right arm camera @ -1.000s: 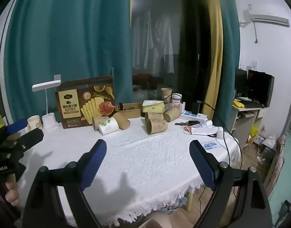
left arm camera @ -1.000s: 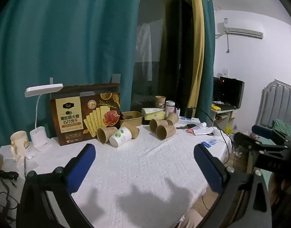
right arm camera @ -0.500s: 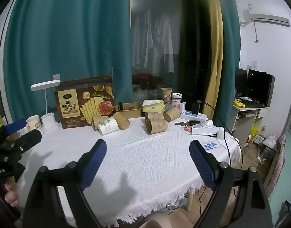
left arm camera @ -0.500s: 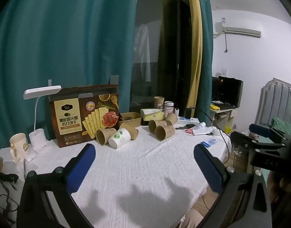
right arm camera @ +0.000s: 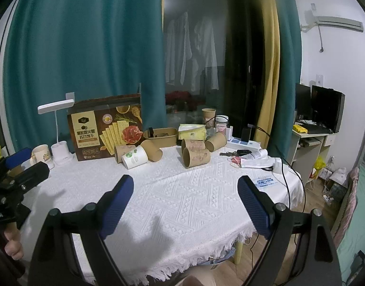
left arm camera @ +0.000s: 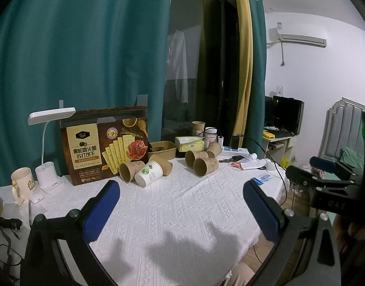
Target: Flip cup upright
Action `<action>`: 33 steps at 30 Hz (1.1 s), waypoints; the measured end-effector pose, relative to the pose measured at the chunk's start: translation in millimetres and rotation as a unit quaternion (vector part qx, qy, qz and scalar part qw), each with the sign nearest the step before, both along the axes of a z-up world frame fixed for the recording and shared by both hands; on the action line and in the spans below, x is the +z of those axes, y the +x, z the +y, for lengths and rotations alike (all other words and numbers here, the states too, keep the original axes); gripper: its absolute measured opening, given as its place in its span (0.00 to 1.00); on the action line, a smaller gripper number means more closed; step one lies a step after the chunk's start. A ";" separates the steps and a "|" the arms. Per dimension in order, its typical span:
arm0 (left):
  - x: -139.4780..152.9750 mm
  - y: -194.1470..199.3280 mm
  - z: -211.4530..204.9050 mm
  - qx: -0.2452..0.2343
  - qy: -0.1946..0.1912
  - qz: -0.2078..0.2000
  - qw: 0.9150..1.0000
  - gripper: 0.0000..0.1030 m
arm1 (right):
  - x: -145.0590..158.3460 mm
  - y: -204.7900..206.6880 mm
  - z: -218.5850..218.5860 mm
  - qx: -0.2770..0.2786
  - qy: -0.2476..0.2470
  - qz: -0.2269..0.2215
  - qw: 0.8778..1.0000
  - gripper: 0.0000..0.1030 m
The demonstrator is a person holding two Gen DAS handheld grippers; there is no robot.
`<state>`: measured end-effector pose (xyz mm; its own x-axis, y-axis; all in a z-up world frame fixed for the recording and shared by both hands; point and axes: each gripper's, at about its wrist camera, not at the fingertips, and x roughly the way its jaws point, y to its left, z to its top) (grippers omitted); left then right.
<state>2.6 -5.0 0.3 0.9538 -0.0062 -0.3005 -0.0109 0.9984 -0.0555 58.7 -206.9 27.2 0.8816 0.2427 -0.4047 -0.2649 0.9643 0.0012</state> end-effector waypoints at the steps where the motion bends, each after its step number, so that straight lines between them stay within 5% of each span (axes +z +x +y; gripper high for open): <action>1: -0.1 0.0 0.0 0.000 -0.001 0.000 1.000 1.00 | 2.0 -0.4 0.6 -0.001 0.000 -0.001 1.000 0.85; 33: -2.0 -4.6 2.7 0.000 -0.003 -0.001 1.000 1.00 | -4.4 3.5 -0.3 -0.001 0.002 0.001 1.000 0.85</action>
